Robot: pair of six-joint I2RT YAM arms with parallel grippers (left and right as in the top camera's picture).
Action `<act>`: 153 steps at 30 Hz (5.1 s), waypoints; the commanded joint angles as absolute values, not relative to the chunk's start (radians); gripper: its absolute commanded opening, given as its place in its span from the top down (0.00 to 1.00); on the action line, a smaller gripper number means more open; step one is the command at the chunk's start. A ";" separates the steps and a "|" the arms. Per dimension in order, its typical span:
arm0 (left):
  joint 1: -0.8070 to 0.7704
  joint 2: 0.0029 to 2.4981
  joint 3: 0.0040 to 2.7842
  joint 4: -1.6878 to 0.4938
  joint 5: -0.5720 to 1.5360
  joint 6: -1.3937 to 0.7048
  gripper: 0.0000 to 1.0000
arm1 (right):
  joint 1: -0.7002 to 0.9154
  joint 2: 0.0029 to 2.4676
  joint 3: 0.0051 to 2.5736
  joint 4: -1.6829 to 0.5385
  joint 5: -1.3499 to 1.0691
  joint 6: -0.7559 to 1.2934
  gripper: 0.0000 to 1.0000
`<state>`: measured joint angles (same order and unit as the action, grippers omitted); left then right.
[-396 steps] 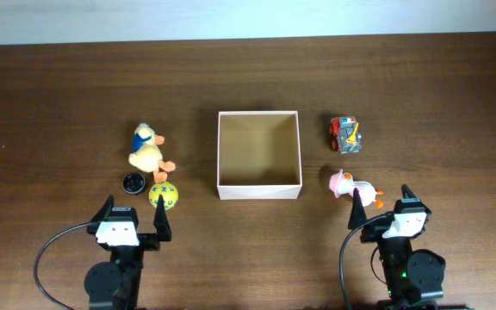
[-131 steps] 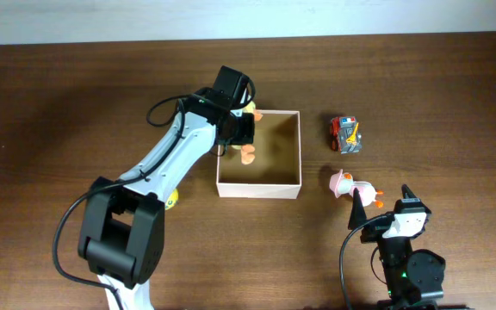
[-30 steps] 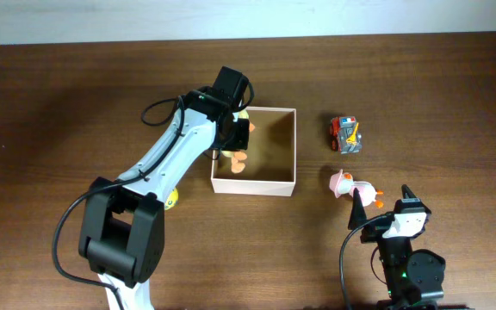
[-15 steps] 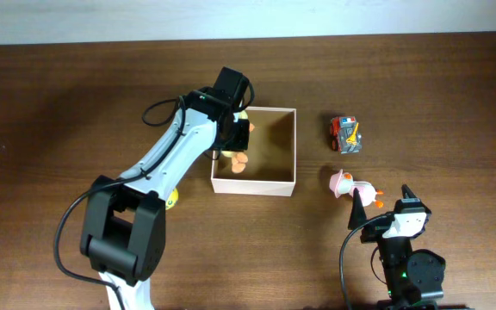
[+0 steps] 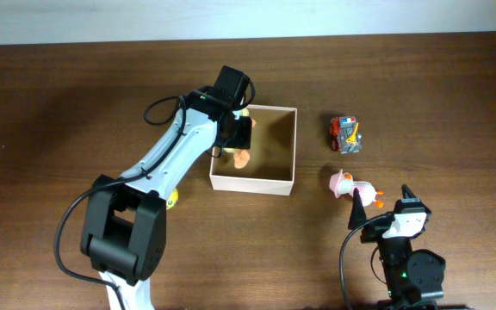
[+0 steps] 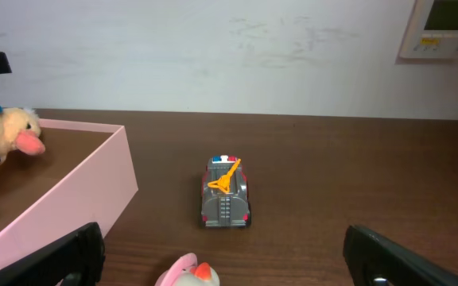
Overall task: Pack container
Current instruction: 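Lower the duck into the box with the left gripper, then open left gripper to release the duck and lift away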
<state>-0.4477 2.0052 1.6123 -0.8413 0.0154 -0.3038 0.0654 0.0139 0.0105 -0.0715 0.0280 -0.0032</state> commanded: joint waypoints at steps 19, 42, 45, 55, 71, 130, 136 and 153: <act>-0.451 2.016 1.785 -0.976 0.019 -0.299 0.48 | 0.064 0.006 0.006 -0.079 0.037 0.001 0.01; -0.451 2.016 1.785 -1.012 -0.025 -0.298 0.41 | 0.064 0.006 0.006 -0.079 0.036 0.001 0.01; -0.452 2.016 1.785 -1.013 -0.020 -0.299 0.51 | 0.064 0.006 0.006 -0.079 0.037 0.001 0.01; -0.452 2.016 1.785 -1.012 0.068 -0.299 0.98 | 0.064 0.006 0.006 -0.079 0.037 0.001 0.01; -0.452 2.048 1.785 -1.032 0.068 -0.299 0.61 | 0.064 0.006 0.006 -0.079 0.037 0.001 0.01; -0.452 2.116 1.914 -1.030 -0.043 -0.020 0.98 | 0.064 0.006 0.006 -0.079 0.037 0.001 0.01; -0.452 2.116 1.914 -1.030 -0.061 0.002 0.98 | 0.064 0.006 0.006 -0.079 0.036 0.001 0.01; -0.452 2.145 1.913 -1.030 -0.064 0.063 0.97 | 0.064 0.006 0.006 -0.079 0.036 0.001 0.01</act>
<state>-0.4480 2.1235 1.8950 -1.0317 -0.0463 0.0082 0.0654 0.0139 0.0109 -0.0715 0.0280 -0.0032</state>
